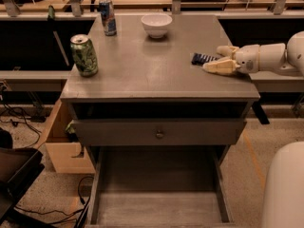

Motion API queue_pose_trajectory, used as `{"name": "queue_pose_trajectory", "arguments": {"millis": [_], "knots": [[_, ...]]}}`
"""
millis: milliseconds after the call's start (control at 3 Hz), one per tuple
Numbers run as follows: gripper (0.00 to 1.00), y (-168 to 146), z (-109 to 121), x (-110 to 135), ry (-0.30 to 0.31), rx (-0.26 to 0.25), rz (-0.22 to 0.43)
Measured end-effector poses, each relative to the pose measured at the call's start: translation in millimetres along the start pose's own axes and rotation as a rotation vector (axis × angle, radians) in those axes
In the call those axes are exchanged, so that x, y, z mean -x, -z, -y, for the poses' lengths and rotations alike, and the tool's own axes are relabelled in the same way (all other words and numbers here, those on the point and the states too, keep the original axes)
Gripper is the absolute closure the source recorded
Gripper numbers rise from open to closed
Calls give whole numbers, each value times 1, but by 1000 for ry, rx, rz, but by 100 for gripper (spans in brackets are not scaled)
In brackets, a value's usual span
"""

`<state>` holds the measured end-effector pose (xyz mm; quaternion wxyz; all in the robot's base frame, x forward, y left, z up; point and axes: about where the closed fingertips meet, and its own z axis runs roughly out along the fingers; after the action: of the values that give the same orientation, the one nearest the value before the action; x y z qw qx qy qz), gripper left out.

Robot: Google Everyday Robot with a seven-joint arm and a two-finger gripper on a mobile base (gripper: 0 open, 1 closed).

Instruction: Move rxbar blueberry near green can

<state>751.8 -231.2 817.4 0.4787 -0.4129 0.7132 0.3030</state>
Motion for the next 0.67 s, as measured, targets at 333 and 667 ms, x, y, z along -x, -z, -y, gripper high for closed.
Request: {"name": "queue_pose_trajectory", "arguments": {"millis": [333,667], "knots": [[100,2,-1,8,0,1,0],[100,2,-1,8,0,1,0]]}}
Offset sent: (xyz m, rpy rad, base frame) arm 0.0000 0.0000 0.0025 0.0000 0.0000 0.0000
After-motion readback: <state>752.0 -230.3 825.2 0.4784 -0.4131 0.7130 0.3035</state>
